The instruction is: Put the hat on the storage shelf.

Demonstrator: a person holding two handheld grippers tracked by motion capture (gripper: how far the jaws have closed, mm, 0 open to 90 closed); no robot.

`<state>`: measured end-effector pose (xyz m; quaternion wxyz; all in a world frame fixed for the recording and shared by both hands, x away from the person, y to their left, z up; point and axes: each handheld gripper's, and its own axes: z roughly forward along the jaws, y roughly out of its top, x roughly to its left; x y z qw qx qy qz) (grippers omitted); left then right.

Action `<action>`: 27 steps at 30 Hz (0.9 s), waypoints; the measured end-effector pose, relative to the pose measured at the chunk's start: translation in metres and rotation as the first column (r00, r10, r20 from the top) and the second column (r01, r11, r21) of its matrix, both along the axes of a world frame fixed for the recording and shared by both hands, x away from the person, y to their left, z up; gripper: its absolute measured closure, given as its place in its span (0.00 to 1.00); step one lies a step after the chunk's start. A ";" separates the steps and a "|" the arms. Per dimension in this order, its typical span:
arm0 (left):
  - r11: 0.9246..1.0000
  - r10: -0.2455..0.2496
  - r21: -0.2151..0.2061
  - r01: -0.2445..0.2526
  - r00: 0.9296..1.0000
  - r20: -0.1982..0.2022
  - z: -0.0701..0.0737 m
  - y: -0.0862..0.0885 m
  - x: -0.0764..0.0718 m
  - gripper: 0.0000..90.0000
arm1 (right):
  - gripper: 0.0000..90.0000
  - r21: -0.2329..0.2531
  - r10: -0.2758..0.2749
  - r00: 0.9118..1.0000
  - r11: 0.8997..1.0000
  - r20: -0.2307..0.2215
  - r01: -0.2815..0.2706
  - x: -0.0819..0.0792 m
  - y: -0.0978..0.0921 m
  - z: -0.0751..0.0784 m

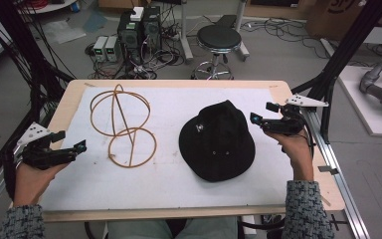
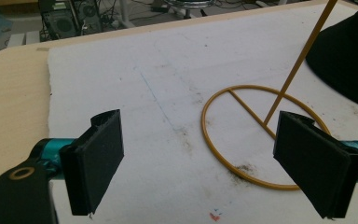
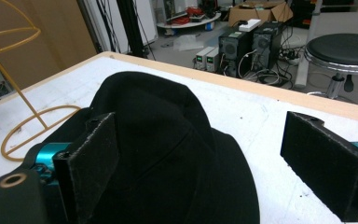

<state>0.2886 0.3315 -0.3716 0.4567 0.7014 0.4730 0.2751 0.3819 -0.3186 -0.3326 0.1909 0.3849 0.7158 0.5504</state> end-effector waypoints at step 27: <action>1.000 -0.001 0.006 0.001 1.000 0.007 0.003 -0.002 0.000 0.19 | 0.13 -0.004 0.002 1.000 1.000 -0.002 -0.002 0.000 0.002 0.000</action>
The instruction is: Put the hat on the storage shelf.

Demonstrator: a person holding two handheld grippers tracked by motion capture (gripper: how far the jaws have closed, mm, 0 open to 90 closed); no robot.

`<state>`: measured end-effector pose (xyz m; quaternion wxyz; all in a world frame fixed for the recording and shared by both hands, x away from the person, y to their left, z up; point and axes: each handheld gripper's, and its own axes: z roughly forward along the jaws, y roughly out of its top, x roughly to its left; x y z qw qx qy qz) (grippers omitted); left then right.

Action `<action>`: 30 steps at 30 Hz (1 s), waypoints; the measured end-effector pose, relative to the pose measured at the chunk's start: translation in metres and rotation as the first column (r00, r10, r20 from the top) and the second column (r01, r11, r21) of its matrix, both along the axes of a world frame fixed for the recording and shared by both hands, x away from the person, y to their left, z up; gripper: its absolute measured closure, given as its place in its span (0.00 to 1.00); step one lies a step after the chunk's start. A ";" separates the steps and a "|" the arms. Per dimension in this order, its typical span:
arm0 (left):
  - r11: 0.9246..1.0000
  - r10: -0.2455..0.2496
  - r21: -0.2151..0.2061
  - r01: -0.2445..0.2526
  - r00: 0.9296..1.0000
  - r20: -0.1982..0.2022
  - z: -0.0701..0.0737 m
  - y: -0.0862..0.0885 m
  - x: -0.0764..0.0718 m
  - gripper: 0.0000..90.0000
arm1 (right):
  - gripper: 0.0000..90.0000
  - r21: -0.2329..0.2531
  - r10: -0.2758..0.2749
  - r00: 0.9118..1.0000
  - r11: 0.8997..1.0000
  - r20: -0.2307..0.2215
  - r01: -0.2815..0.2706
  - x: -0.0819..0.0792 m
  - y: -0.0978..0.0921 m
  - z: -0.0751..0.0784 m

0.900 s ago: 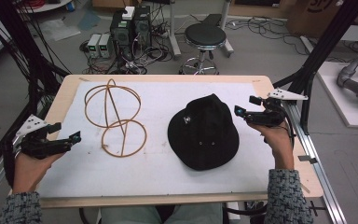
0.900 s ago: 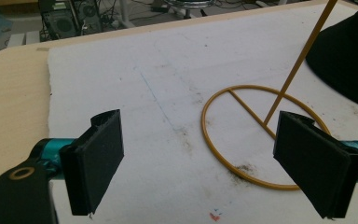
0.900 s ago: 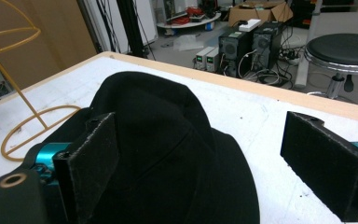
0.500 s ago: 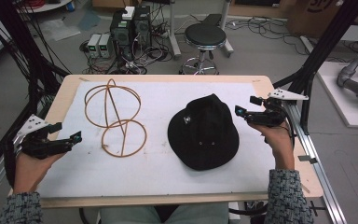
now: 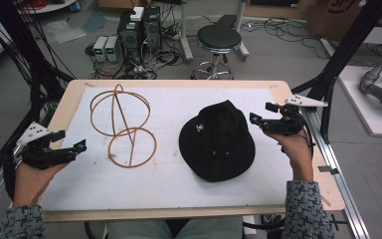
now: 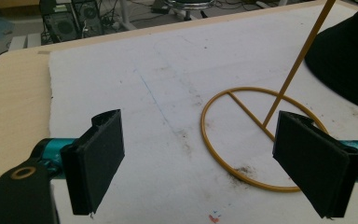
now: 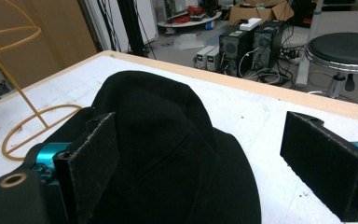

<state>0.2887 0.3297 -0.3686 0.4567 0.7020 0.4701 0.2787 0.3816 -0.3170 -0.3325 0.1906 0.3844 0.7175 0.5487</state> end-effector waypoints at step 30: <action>1.000 0.009 0.009 -0.009 1.000 -0.012 -0.002 0.001 -0.003 0.19 | 0.15 0.007 0.056 0.998 0.998 0.035 -0.056 0.002 0.031 0.006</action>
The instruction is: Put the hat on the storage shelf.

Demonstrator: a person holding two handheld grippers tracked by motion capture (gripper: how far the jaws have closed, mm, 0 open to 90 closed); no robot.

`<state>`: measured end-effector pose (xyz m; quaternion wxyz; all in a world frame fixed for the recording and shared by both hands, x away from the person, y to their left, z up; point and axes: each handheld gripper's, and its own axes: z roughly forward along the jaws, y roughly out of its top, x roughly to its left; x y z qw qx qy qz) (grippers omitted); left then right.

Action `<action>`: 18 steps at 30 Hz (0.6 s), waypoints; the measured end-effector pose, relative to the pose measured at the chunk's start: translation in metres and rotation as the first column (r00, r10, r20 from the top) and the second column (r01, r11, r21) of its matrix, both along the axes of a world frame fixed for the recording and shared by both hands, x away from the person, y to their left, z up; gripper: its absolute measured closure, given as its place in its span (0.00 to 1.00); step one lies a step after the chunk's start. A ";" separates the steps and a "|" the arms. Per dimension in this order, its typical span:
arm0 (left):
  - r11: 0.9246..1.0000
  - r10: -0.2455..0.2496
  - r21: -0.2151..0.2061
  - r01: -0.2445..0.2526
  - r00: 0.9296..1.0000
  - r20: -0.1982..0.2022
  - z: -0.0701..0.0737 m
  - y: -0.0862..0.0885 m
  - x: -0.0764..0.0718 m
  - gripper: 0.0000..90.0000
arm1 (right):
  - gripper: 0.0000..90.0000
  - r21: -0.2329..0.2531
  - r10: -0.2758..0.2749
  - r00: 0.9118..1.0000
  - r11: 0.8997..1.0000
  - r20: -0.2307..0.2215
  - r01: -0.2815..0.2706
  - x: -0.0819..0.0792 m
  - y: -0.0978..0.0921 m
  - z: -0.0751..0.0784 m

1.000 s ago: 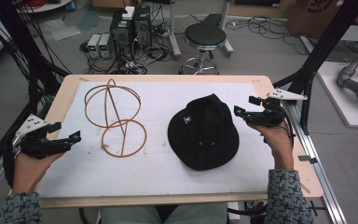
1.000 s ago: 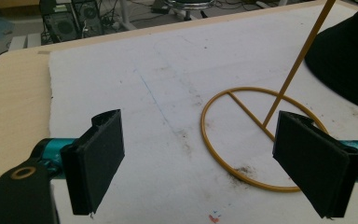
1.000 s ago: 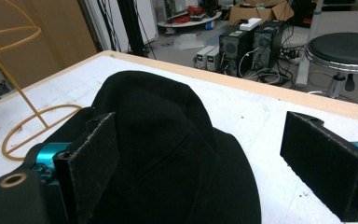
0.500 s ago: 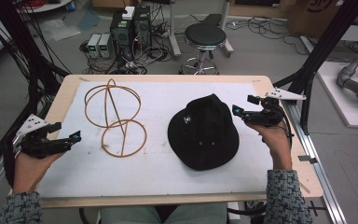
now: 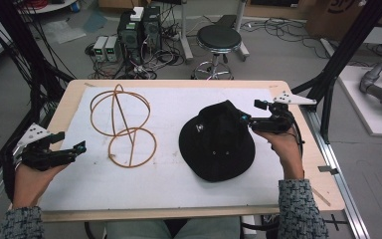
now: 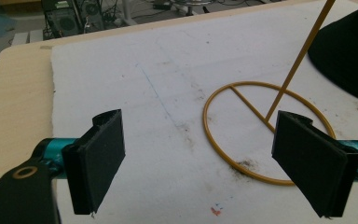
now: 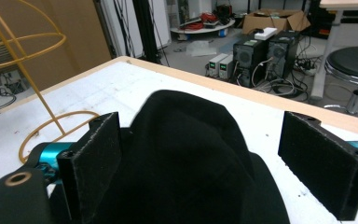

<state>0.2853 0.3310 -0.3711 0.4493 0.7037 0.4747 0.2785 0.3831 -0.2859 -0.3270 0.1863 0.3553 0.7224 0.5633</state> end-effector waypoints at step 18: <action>1.000 0.019 0.005 -0.019 1.000 -0.002 -0.001 0.007 -0.009 0.19 | 0.23 0.014 0.001 1.000 1.000 0.021 -0.001 0.008 0.037 -0.006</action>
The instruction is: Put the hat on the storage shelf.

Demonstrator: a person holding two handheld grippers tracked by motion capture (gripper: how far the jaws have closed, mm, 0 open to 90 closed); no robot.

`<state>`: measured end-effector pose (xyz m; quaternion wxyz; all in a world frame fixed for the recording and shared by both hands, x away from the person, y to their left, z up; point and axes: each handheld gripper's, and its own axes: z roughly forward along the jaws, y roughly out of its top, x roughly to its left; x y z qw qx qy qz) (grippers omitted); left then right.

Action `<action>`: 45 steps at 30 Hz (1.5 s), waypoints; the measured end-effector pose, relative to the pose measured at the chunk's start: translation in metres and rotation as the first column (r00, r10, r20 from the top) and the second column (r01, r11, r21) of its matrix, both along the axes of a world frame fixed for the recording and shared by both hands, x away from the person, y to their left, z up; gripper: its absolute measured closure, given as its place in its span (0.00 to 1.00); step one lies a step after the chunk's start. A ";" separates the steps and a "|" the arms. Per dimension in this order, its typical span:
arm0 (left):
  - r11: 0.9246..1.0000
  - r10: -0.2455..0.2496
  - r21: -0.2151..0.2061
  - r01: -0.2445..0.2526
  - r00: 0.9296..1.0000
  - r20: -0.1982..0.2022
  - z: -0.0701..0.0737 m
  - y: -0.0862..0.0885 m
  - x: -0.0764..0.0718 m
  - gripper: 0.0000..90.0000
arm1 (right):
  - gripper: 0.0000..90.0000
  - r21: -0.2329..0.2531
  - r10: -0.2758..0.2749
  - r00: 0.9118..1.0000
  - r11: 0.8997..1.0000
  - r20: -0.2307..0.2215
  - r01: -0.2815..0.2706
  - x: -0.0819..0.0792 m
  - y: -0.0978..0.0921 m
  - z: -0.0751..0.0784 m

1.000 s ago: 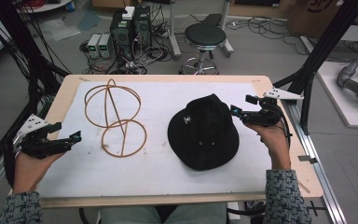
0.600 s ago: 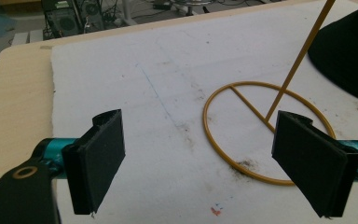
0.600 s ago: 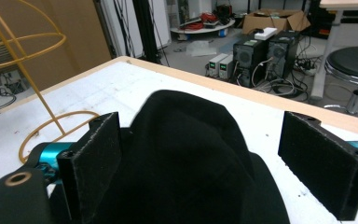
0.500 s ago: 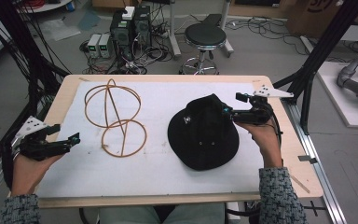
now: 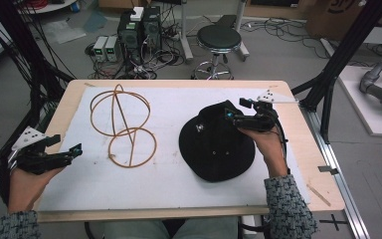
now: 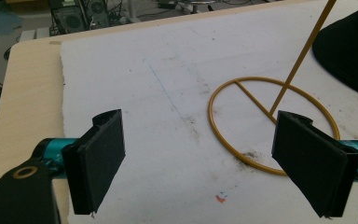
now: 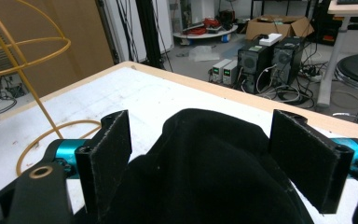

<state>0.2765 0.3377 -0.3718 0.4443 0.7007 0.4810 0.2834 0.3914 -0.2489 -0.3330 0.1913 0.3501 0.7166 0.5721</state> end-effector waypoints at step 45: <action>1.000 0.009 0.002 -0.009 1.000 -0.005 0.000 0.003 -0.001 0.19 | 0.95 -0.055 -0.032 0.999 0.998 -0.022 0.031 -0.003 0.013 -0.007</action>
